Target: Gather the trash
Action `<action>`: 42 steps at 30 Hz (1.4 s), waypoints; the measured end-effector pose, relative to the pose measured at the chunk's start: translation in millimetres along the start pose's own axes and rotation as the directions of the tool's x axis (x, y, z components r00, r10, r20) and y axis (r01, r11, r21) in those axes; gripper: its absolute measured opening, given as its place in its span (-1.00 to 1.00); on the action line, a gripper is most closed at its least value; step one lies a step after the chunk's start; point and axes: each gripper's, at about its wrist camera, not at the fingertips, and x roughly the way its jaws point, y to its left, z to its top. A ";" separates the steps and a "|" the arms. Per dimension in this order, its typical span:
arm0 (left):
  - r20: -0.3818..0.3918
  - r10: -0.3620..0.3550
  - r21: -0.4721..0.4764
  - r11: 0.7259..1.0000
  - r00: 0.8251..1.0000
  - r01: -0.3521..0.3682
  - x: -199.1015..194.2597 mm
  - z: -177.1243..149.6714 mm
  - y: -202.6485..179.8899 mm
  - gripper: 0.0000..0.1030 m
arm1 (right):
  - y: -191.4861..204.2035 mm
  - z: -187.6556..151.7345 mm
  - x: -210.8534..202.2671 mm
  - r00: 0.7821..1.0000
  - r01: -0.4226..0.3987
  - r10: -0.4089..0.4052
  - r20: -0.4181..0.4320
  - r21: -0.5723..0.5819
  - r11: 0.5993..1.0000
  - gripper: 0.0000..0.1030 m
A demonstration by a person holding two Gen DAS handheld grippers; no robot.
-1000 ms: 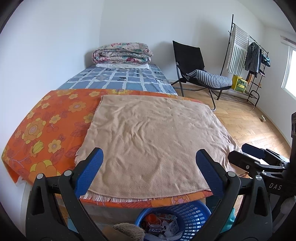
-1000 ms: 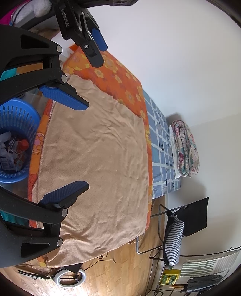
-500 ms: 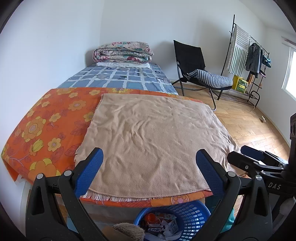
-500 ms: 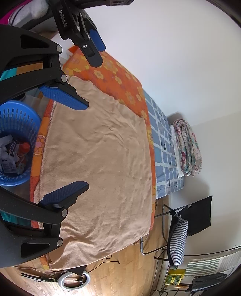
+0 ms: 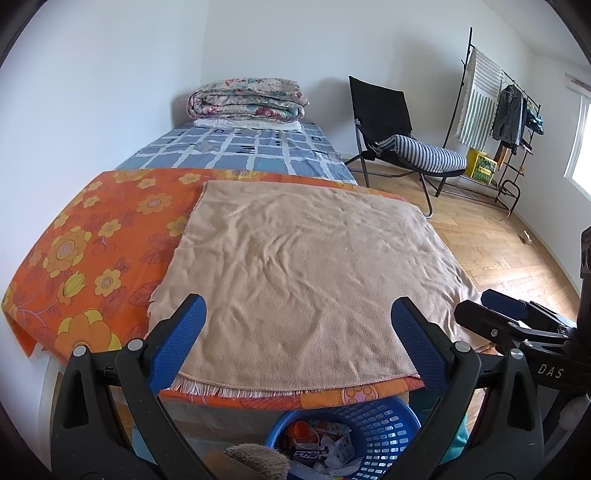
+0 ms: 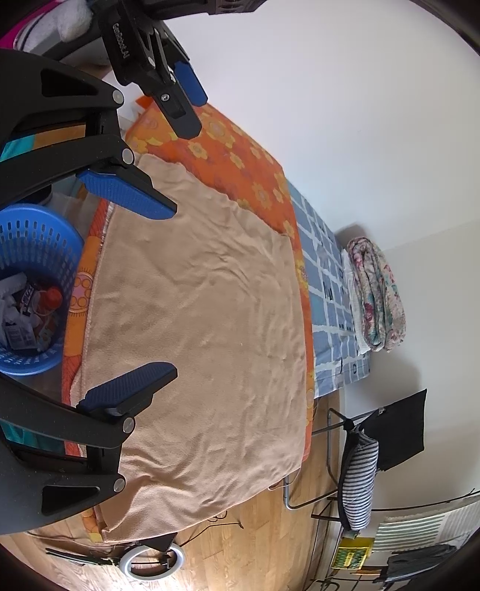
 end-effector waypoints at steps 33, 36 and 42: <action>-0.021 -0.006 0.001 1.000 1.000 0.006 3.6 -12.5 -5.1 0.98 | -2.1 -5.1 5.0 1.000 -0.003 0.004 -0.024 0.026 1.000 0.55; -0.021 -0.005 0.001 1.000 1.000 0.005 3.7 -12.1 -5.1 0.98 | -2.1 -5.6 5.0 1.000 -0.004 0.005 -0.025 0.027 1.000 0.55; -0.018 0.004 0.003 1.000 1.000 -0.004 1.1 -12.5 -5.3 0.98 | -1.5 -7.4 6.8 1.000 -0.002 0.003 -0.030 0.027 1.000 0.55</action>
